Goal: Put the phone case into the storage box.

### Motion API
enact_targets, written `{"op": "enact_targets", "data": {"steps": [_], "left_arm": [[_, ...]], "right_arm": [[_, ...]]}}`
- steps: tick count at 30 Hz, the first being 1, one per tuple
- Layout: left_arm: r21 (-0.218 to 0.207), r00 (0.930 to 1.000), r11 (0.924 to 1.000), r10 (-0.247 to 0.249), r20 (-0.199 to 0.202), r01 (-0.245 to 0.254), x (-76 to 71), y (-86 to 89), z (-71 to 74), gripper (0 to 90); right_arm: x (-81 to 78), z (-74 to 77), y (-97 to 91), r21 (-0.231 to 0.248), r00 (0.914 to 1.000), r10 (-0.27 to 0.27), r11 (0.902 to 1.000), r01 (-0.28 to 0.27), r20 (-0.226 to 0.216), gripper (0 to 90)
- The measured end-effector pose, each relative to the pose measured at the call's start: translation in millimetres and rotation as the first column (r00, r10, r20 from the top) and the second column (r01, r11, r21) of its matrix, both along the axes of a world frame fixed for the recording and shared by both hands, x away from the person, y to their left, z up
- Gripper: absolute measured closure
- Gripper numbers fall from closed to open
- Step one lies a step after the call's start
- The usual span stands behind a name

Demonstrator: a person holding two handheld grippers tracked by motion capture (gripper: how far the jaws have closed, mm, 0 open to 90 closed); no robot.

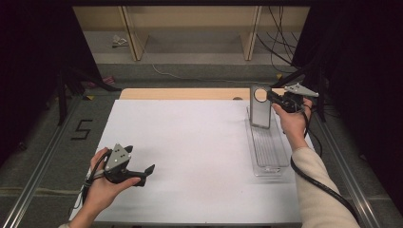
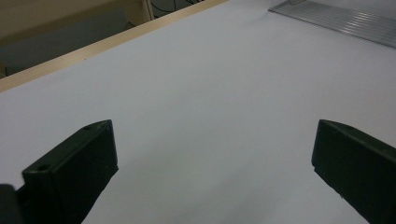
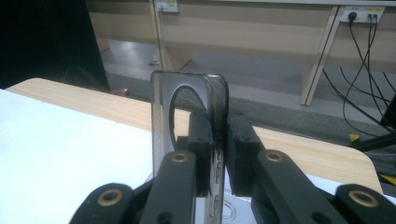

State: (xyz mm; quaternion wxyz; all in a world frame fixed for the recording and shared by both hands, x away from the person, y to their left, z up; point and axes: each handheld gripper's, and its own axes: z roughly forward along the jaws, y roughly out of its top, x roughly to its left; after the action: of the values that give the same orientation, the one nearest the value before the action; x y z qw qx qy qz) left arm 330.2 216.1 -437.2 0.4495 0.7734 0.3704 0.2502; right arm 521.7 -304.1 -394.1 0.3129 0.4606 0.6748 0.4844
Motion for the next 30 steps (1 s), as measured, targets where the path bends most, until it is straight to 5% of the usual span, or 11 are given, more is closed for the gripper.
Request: {"op": "enact_targets", "data": {"steps": [30], "left_arm": [[0.0,1.0,1.0,-0.001,-0.002,0.001,0.0,-0.1,-0.4,0.0]], "right_arm": [[2.4,-6.5,0.6,-0.005,0.9998,0.015,0.9999,-0.015,-0.015,82.4]]}}
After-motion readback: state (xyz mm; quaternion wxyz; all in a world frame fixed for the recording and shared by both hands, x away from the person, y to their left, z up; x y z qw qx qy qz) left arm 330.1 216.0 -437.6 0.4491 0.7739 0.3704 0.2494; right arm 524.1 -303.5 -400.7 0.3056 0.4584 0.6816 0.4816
